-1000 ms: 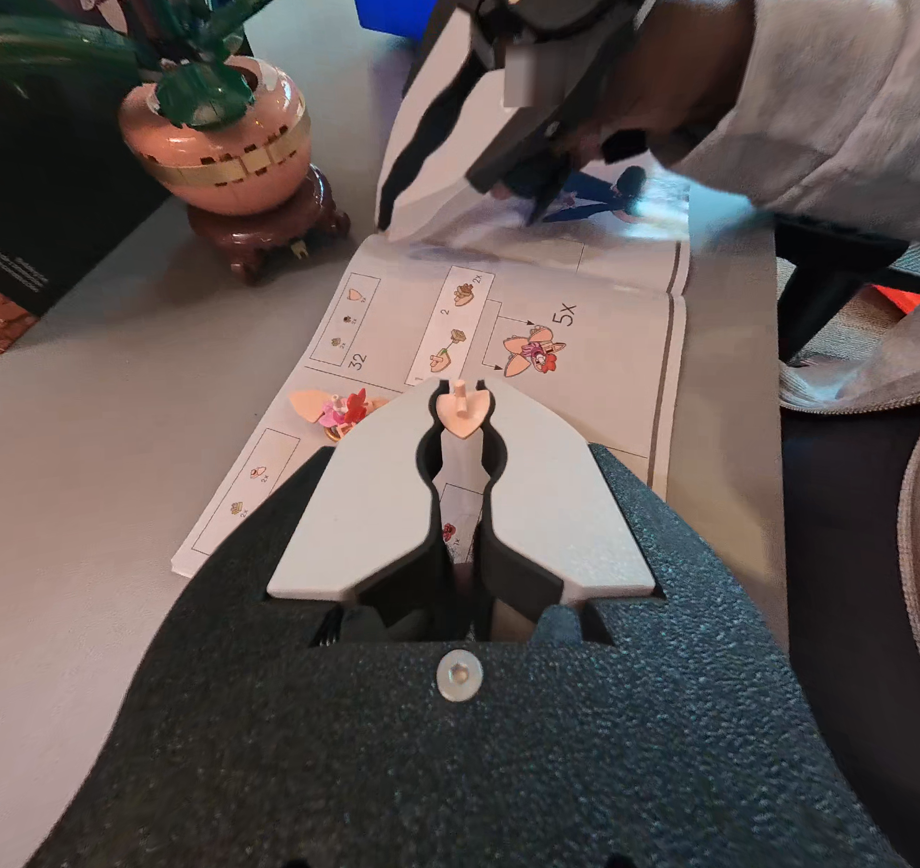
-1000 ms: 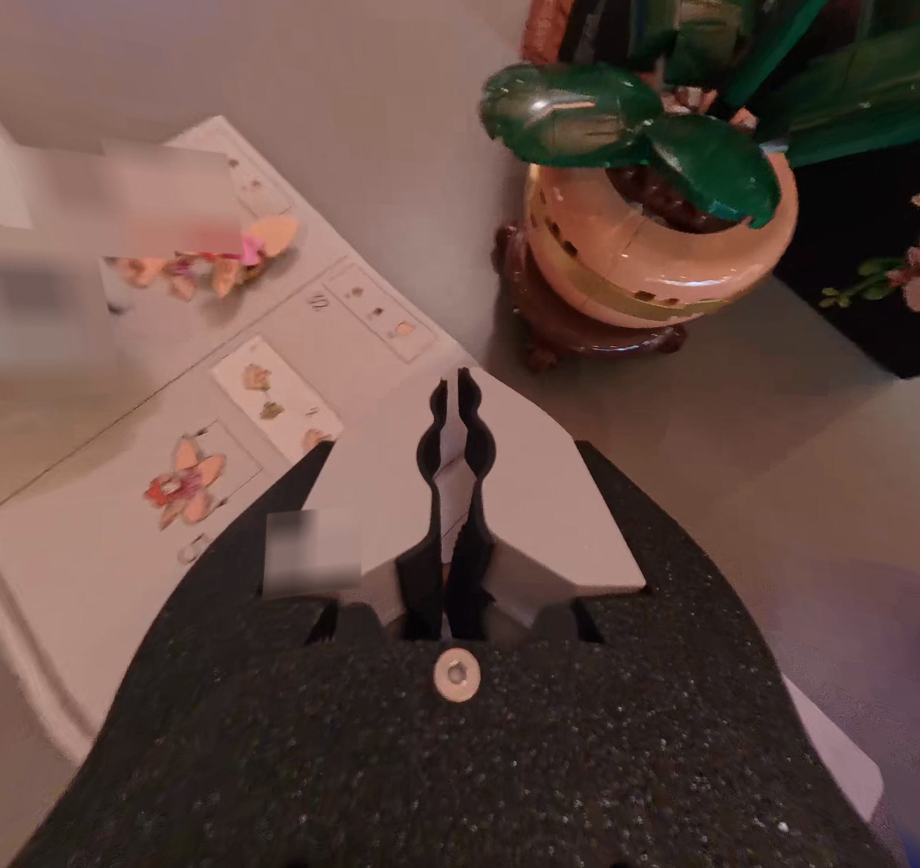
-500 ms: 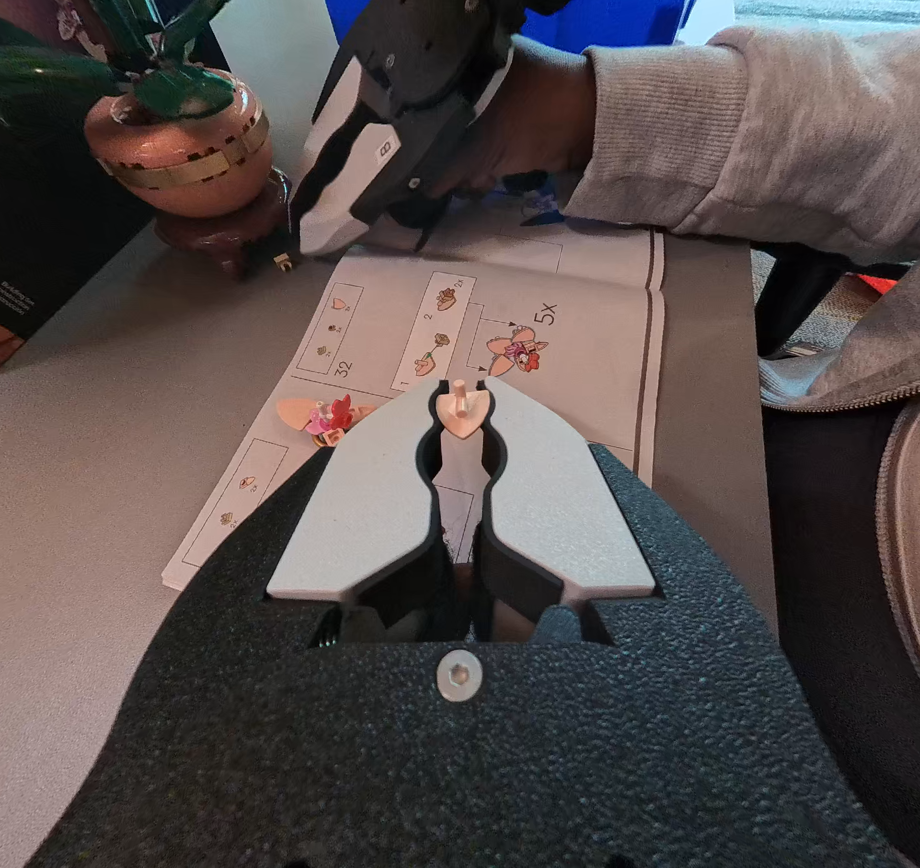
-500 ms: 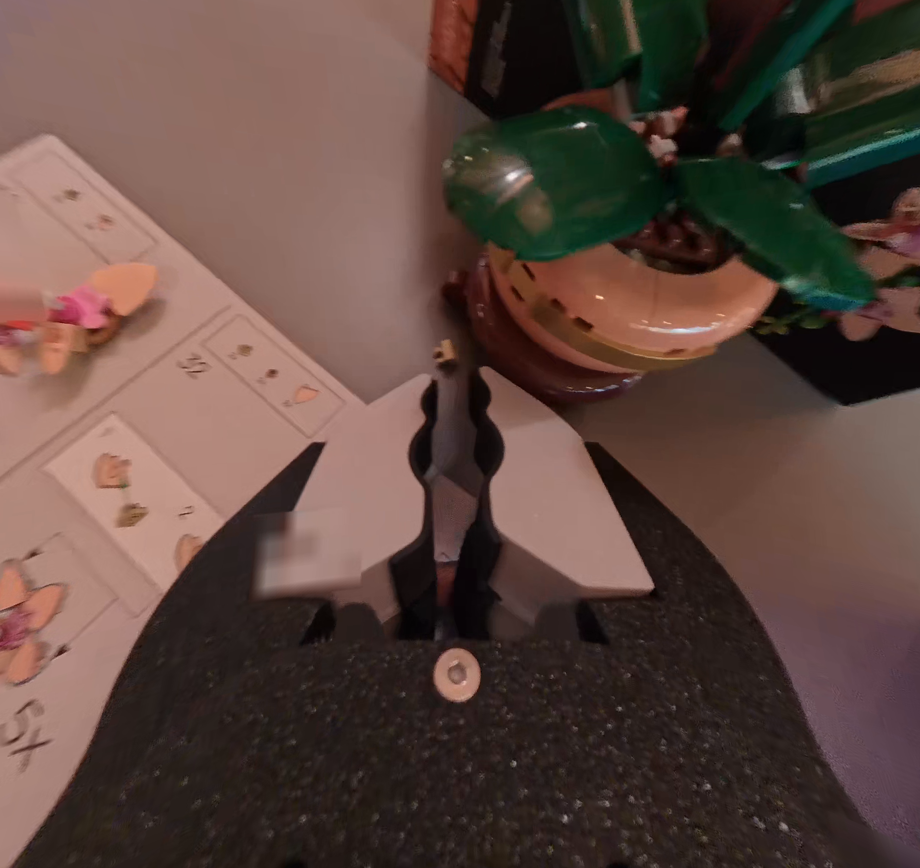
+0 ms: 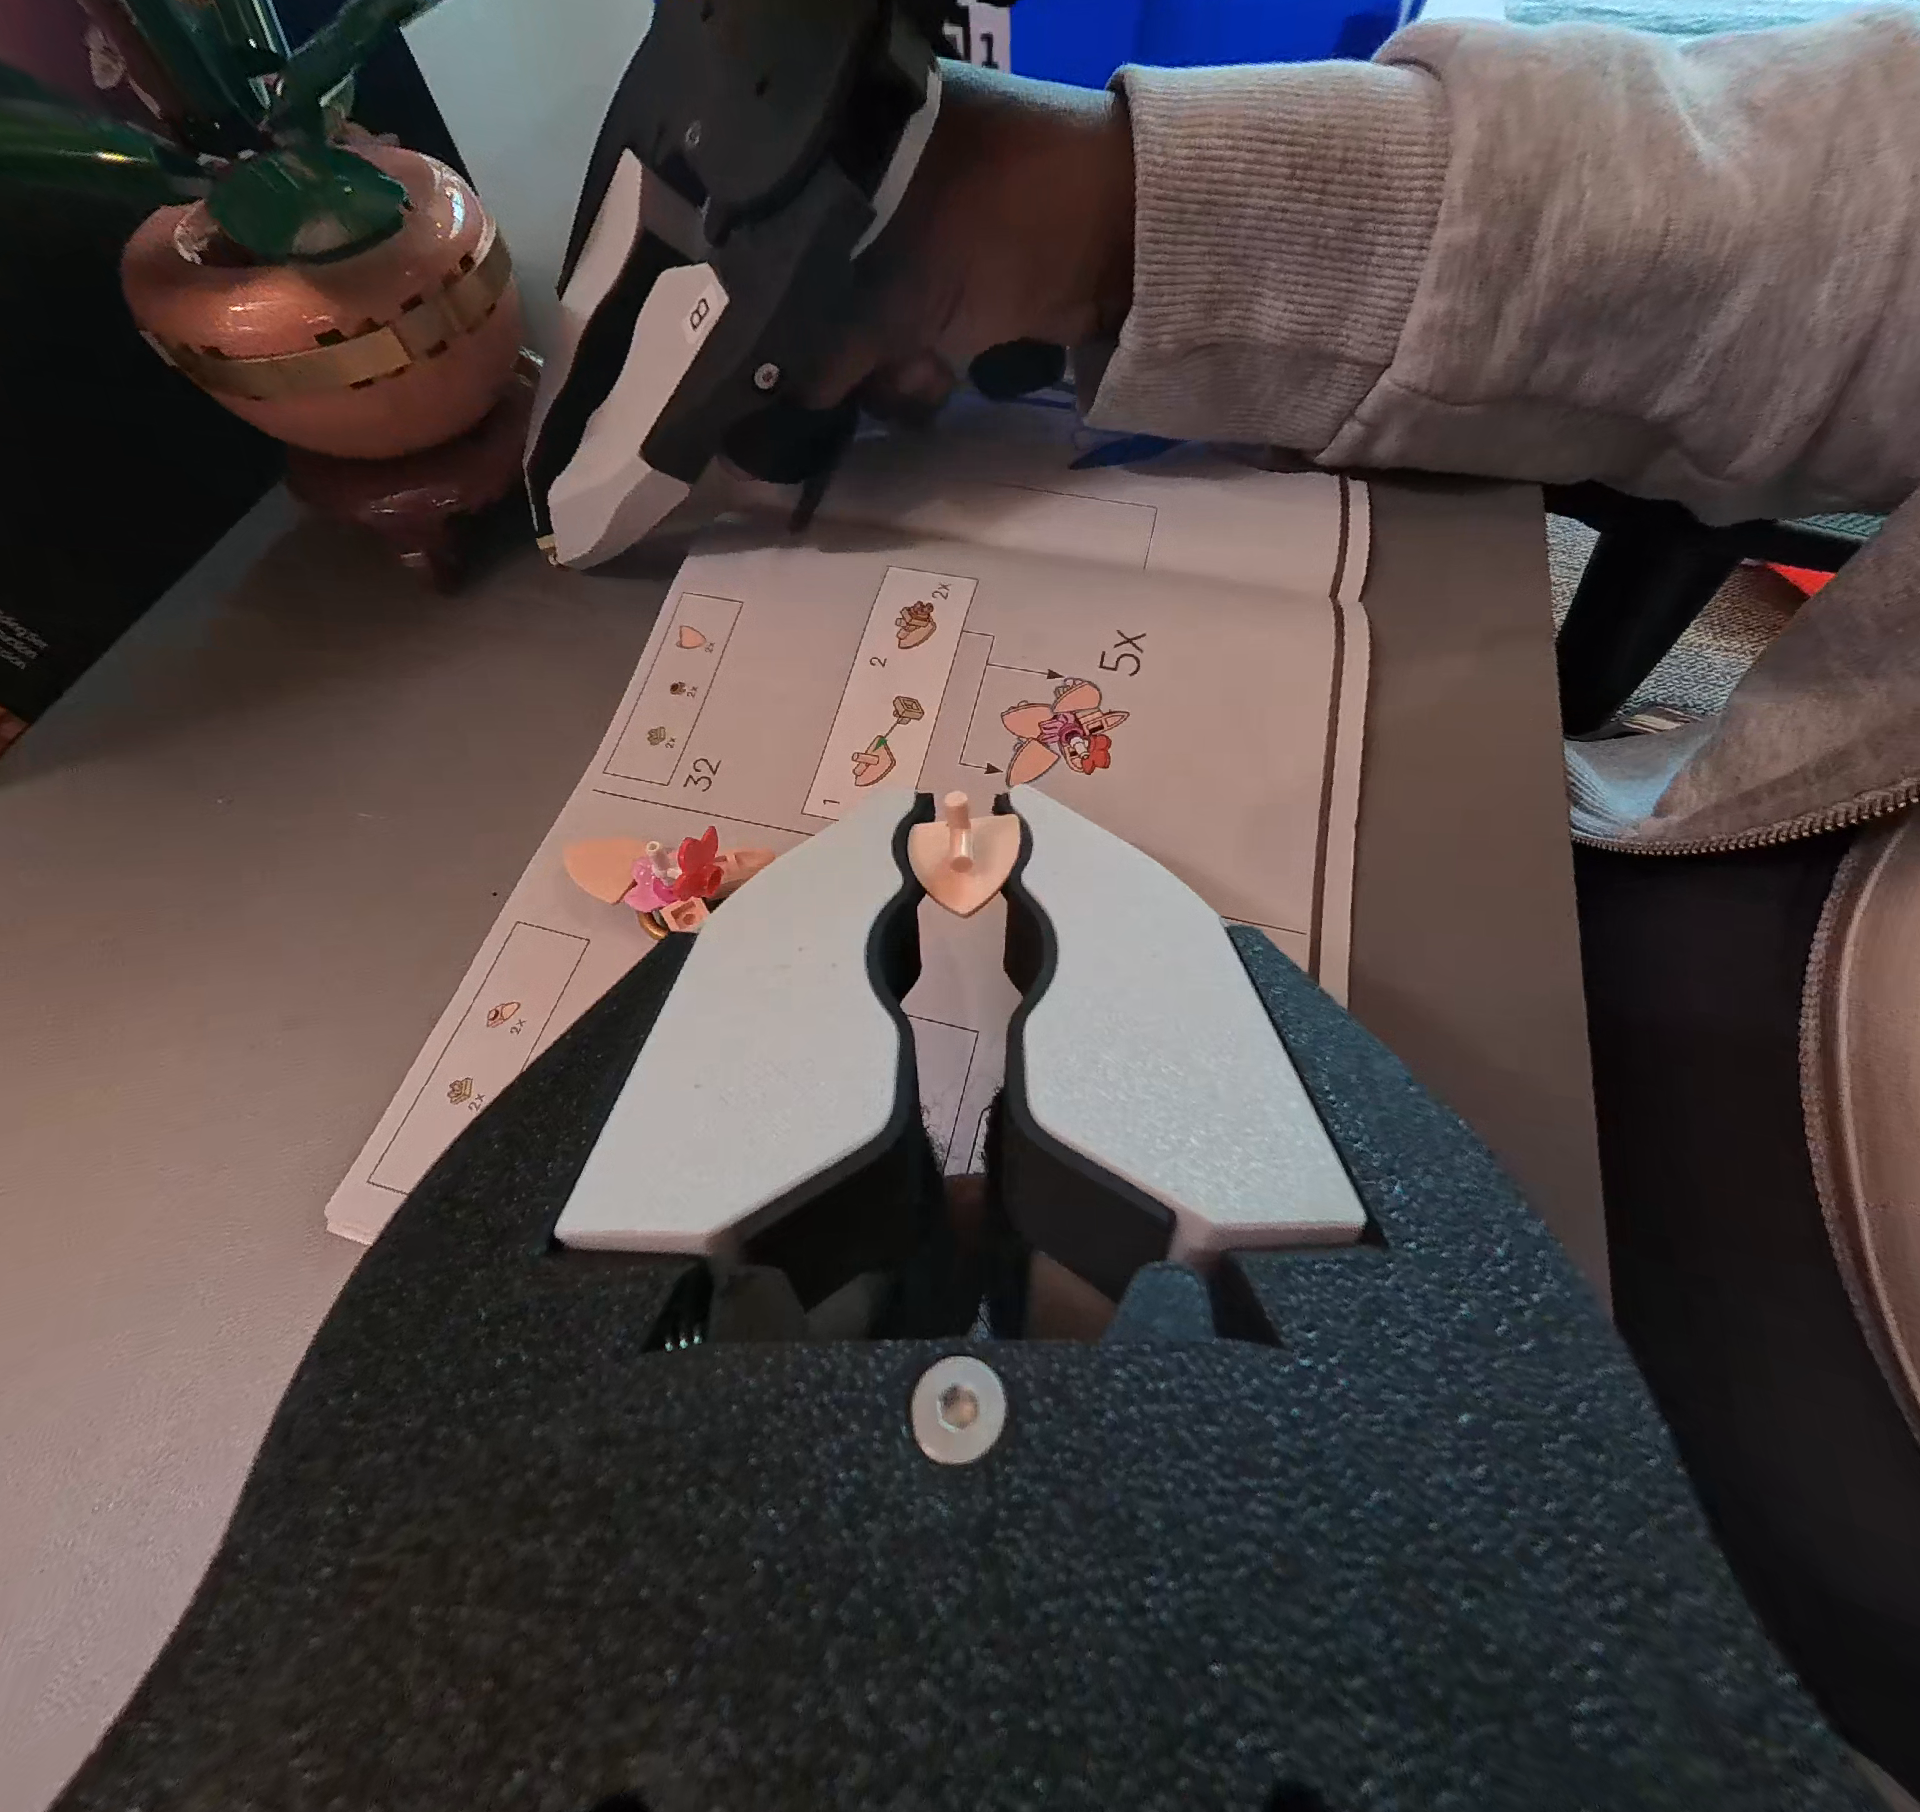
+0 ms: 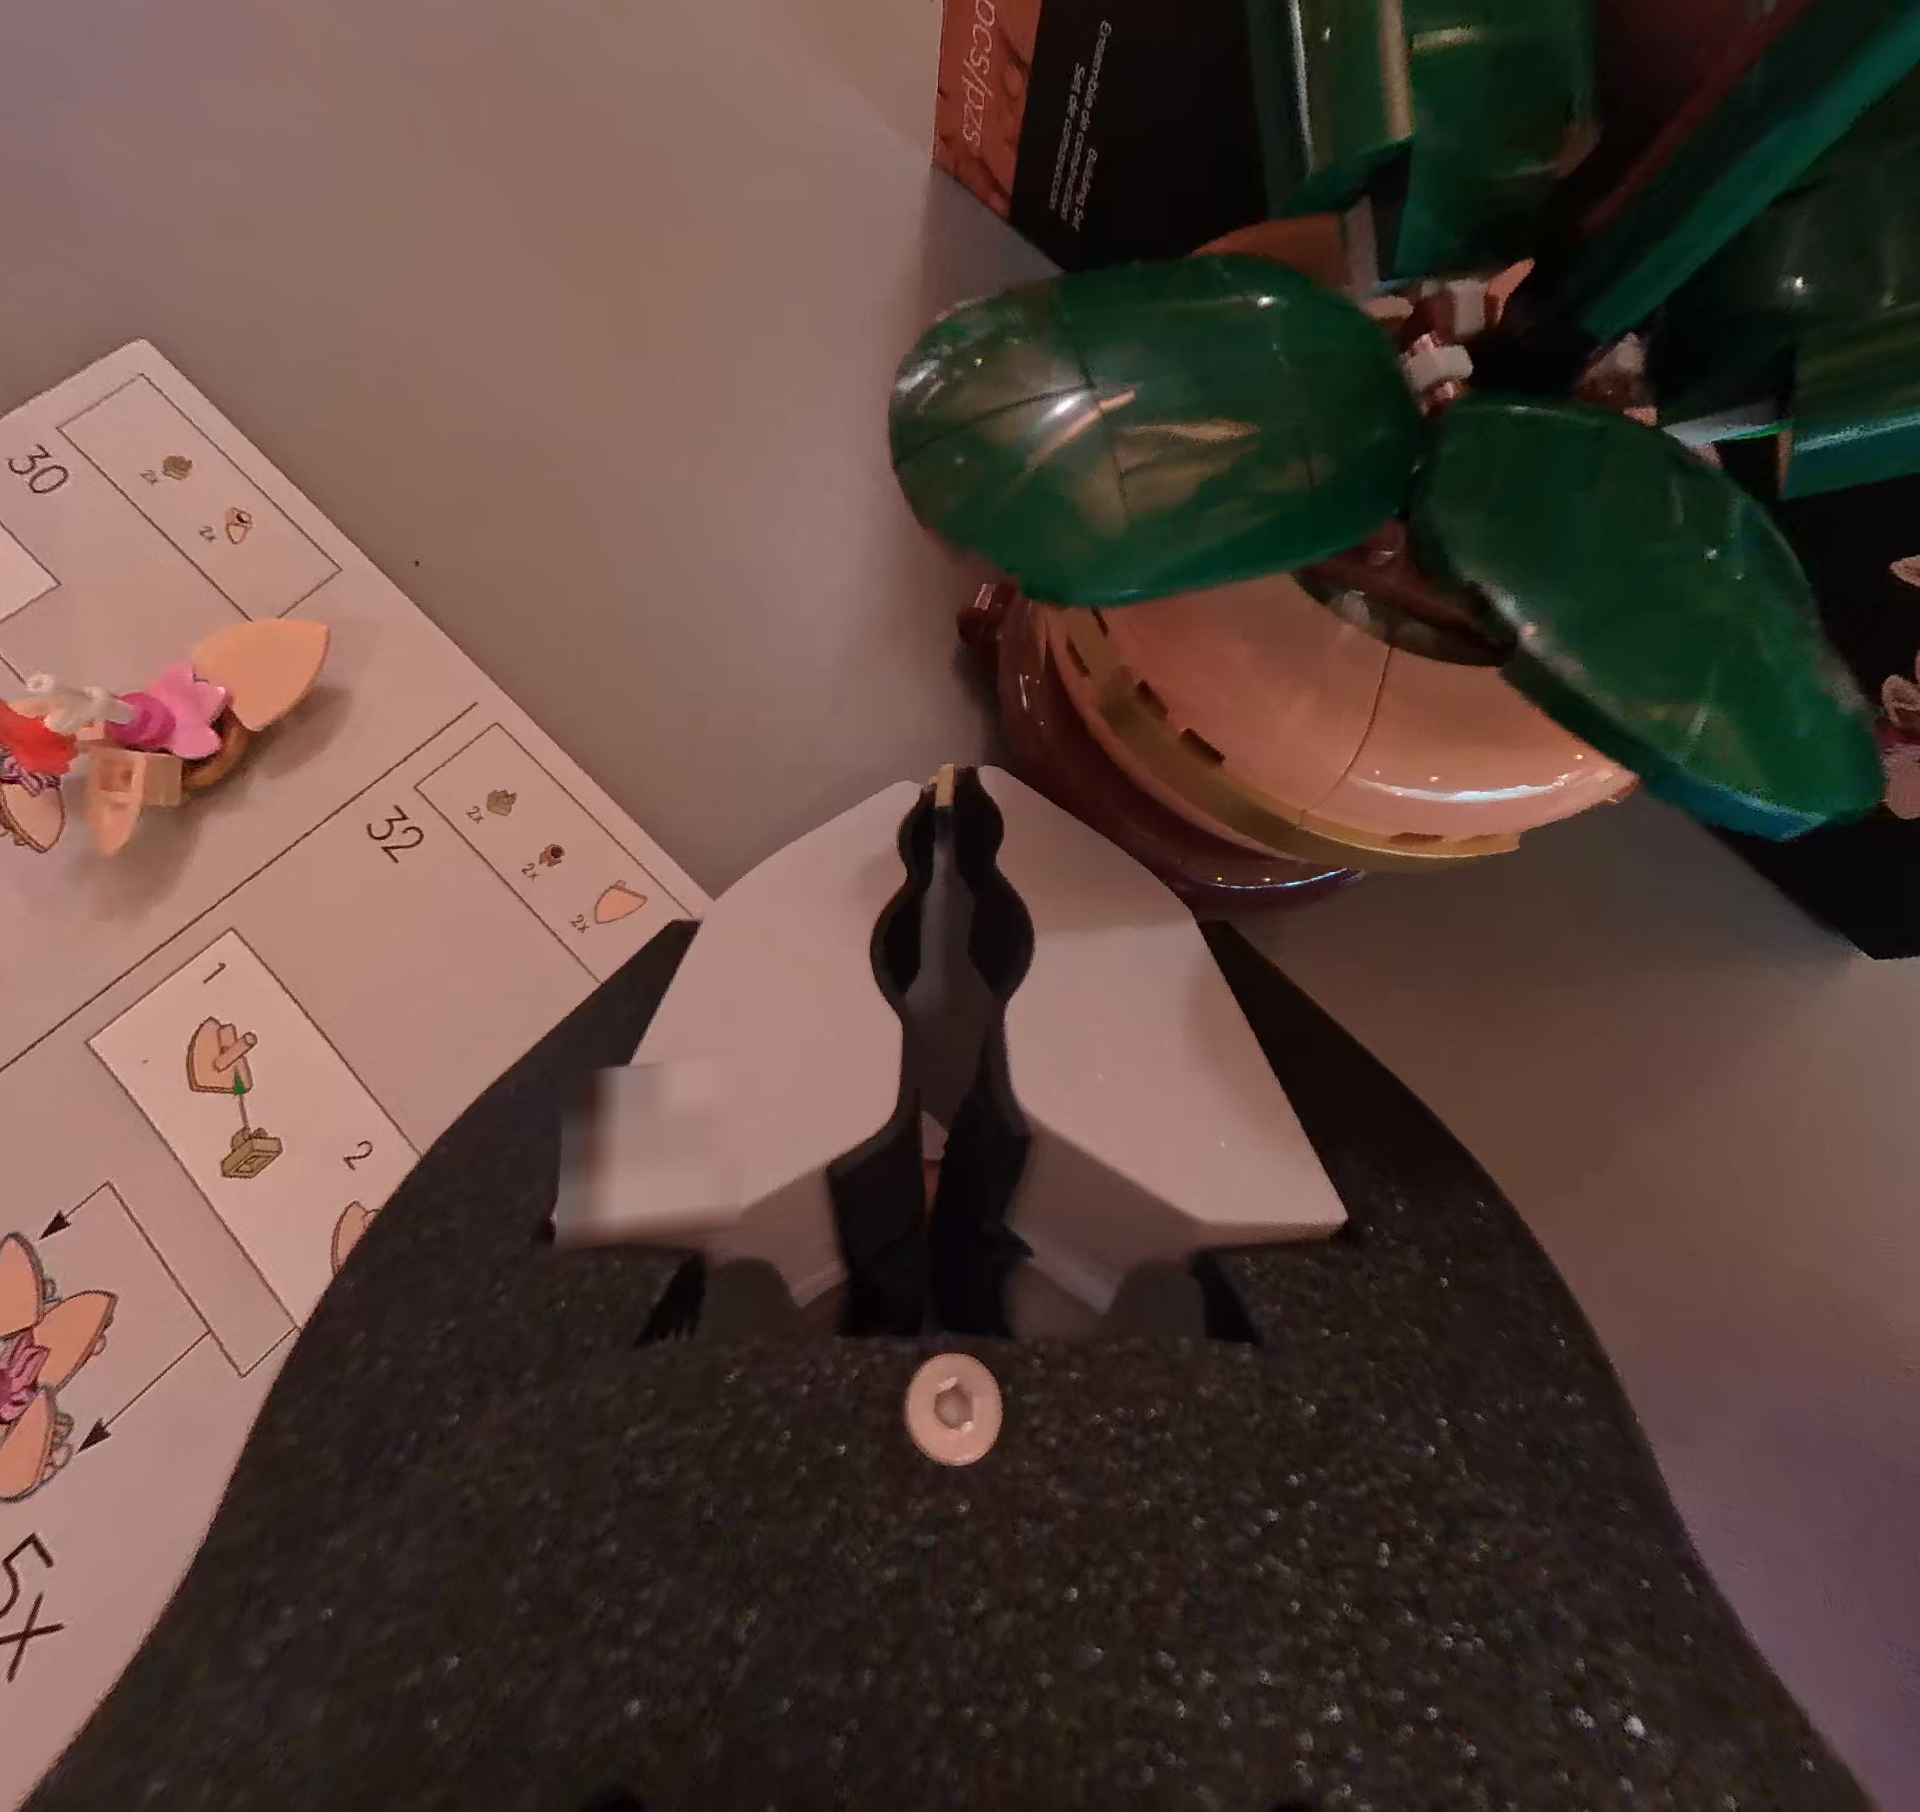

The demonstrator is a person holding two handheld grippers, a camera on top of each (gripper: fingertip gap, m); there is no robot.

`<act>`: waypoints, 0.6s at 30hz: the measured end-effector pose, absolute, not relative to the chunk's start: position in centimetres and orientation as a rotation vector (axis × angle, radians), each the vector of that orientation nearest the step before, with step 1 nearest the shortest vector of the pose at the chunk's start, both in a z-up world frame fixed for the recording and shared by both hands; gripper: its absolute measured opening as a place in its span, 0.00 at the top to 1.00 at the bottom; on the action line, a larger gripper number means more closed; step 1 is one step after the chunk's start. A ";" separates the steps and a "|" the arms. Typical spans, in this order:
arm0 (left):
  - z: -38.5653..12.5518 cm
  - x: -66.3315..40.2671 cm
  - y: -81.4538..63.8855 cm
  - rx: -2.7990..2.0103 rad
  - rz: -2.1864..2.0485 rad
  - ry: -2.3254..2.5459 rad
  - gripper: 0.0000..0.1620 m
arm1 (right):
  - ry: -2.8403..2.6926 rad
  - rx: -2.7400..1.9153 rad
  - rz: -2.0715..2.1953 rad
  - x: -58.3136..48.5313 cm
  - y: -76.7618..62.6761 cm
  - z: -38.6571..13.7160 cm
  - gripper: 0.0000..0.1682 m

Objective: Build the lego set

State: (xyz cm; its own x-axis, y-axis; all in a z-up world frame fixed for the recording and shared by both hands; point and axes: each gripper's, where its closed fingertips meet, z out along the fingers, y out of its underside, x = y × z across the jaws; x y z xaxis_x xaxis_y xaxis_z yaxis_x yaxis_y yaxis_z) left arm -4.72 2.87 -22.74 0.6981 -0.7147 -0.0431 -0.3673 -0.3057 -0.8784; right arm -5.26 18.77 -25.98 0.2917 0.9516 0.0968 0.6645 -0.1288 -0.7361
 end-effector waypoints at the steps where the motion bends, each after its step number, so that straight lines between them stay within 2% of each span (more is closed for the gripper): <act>1: -22.8 -4.7 2.9 -1.922 -0.442 0.840 0.93 | -1.448 -1.874 0.545 -5.3 18.6 -26.0 0.98; 8: -22.1 -5.6 3.6 -1.906 -0.418 0.752 0.93 | -1.364 -1.917 0.825 -5.0 17.3 -24.9 0.98; 13: -20.0 -7.9 5.0 -1.776 -0.234 0.563 0.94 | -1.254 -1.877 1.260 -5.4 11.6 -20.2 0.98; 18: -18.4 -8.9 5.4 -1.656 -0.018 0.539 0.94 | -1.267 -1.700 1.414 -6.9 5.1 -15.5 0.98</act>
